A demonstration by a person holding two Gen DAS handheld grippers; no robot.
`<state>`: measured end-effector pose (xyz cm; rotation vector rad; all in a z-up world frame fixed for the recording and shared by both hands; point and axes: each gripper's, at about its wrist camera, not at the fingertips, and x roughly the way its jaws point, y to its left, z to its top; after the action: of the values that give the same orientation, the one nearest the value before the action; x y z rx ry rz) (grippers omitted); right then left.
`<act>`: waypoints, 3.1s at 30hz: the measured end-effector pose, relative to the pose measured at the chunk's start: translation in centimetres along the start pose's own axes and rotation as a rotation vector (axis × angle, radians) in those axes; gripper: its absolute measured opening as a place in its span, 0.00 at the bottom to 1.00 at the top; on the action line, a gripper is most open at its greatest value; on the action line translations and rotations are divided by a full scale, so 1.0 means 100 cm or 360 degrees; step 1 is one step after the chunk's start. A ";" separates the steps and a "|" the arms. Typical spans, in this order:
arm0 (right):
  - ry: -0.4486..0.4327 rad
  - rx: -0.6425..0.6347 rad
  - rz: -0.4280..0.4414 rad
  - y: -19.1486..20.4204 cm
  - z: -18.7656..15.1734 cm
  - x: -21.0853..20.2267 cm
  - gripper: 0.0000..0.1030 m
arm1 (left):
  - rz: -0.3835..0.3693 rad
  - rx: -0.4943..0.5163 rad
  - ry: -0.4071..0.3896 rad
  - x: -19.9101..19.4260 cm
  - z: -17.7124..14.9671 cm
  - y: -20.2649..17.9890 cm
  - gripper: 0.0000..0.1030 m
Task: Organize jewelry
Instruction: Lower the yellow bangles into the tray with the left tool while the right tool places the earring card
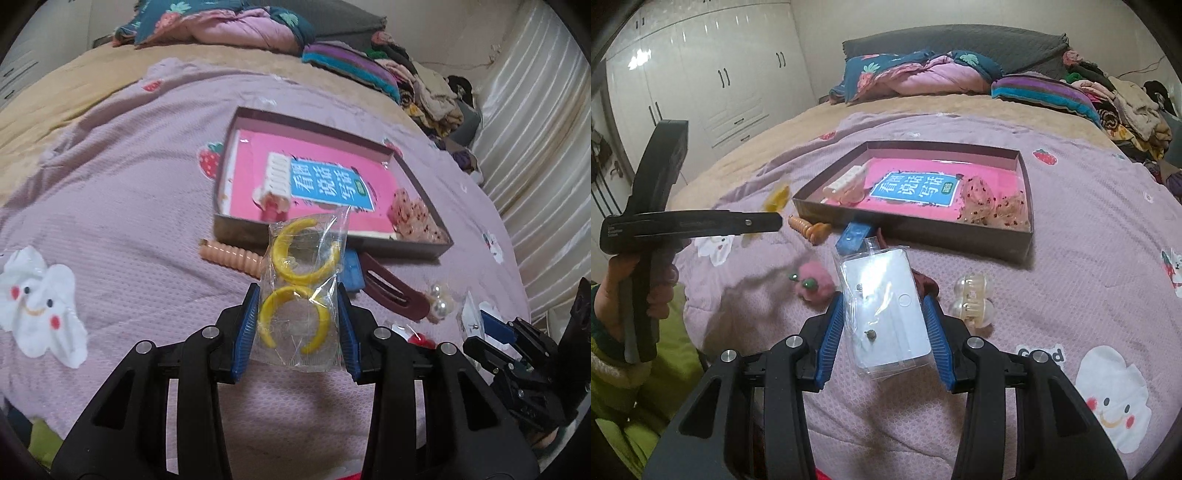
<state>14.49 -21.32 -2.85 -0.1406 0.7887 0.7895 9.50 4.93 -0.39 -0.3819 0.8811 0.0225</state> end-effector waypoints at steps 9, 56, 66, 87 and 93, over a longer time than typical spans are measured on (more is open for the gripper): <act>-0.0038 0.0003 0.0019 0.001 0.016 -0.003 0.41 | 0.0084 -0.0011 -0.0103 -0.019 0.007 0.008 0.30; -0.0269 0.0098 -0.0096 -0.052 0.138 0.003 0.41 | -0.0053 0.0091 -0.0138 0.028 0.102 -0.045 0.30; -0.0220 0.0137 -0.0167 -0.075 0.142 0.023 0.41 | -0.0076 0.0133 -0.0047 0.060 0.103 -0.056 0.30; -0.0025 0.0236 -0.0185 -0.108 0.128 0.080 0.41 | -0.0060 0.0159 0.0145 0.116 0.084 -0.058 0.31; 0.0034 0.0245 -0.0174 -0.112 0.127 0.098 0.41 | -0.0051 0.0156 0.0167 0.121 0.081 -0.054 0.31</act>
<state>33.86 -18.52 -2.39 -0.0540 0.8516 0.6226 24.27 0.93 -3.12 -0.3076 0.9754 -0.0707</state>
